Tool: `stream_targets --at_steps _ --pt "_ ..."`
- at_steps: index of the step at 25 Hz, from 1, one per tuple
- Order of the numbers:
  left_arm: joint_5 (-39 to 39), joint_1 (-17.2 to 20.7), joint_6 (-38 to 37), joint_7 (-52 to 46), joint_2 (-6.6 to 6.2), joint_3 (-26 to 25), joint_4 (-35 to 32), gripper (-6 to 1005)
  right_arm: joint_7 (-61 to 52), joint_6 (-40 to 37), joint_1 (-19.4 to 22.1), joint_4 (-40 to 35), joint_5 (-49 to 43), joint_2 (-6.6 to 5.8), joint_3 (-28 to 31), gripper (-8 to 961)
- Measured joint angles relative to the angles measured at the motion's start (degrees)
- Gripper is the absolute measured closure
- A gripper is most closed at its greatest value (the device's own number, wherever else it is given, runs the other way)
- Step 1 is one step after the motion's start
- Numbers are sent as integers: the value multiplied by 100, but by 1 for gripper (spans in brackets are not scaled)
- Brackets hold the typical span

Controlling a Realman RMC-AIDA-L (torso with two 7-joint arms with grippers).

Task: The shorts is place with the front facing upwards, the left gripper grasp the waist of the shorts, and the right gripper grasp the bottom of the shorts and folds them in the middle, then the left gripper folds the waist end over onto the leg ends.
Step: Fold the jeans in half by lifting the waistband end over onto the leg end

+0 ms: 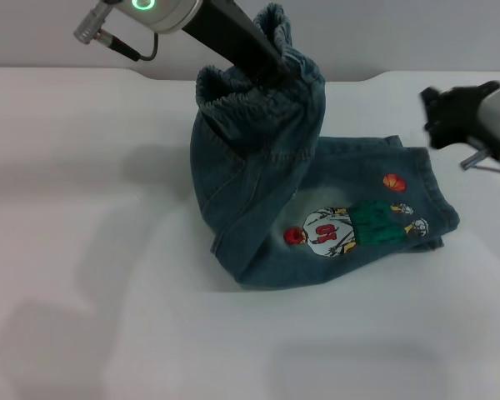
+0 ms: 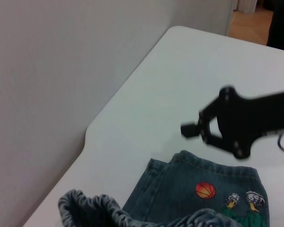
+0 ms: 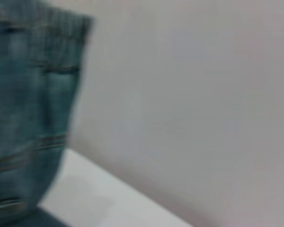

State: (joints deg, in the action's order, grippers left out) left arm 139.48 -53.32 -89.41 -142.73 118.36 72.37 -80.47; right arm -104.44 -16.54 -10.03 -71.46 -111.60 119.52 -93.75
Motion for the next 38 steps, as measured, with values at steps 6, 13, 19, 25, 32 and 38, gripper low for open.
stream_targets --at_steps 6,13,19,25,32,38 --pt "-14 -2 43 0 17 87 55 924 -4 693 1 35 30 -16 358 954" --pt "-121 43 119 0 21 196 127 921 -481 1968 -67 307 56 -52 452 954" --pt "-167 106 172 6 14 211 132 919 -2146 2610 -67 649 -278 -99 766 954" --pt "-226 137 285 8 11 291 186 916 -4779 3012 37 951 -1862 -111 1119 954" --pt "-577 253 552 66 13 632 196 913 -6441 4591 104 1703 -3190 -87 1020 954" --pt "-905 273 752 115 21 854 312 911 -6472 4637 43 1906 -3259 -105 964 954"
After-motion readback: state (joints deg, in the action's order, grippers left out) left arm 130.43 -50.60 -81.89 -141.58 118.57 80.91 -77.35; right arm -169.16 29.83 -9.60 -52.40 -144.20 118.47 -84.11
